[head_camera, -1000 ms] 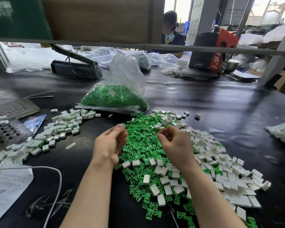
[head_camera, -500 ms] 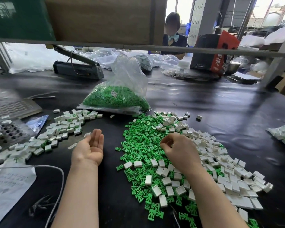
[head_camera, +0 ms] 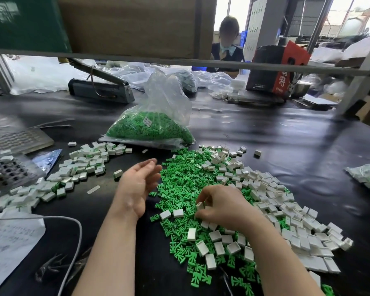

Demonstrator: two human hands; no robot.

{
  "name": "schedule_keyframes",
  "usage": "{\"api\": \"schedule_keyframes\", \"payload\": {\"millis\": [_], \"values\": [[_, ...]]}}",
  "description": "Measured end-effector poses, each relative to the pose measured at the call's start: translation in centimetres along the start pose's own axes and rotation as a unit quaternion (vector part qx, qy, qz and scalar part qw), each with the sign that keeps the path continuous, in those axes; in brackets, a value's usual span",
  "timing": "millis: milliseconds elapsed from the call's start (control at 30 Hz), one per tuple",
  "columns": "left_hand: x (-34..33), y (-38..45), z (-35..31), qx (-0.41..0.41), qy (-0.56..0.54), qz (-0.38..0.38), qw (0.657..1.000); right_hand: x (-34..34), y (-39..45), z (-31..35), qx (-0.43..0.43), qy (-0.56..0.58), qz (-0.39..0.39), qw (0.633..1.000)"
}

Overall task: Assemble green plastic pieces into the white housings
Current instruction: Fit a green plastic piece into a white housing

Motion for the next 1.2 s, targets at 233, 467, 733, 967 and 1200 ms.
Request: {"api": "schedule_keyframes", "payload": {"millis": [233, 467, 733, 967, 1200], "values": [[-5.8, -0.5, 1.6, -0.007, 0.206, 0.164, 0.965, 2.1, 0.3, -0.6, 0.033, 0.142, -0.204, 0.968], [-7.4, -0.4, 2.8, 0.006, 0.196, 0.194, 0.961, 2.4, 0.0, -0.9, 0.072, 0.146, -0.303, 0.939], [-5.6, 0.2, 3.6, 0.022, 0.198, 0.117, 0.973, 1.5, 0.9, -1.7, -0.025, 0.013, -0.246, 0.969], [-5.4, 0.4, 2.9, -0.018, 0.192, 0.097, 0.976, 0.3, 1.5, -3.1, -0.135, -0.06, -0.151, 0.977], [-5.4, 0.1, 2.7, -0.019, 0.149, 0.103, 0.983, 0.3, 1.4, -2.4, -0.098, -0.049, -0.155, 0.982]]}}
Point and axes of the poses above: each hand's wrist, its own y-axis towards the middle knuckle, its own x-axis out of the back of the hand, z = x × y, the point moved 6 cm from there along y, towards the middle knuckle, and after that the axes turned 12 degrees about z, right-handed, at the moved point
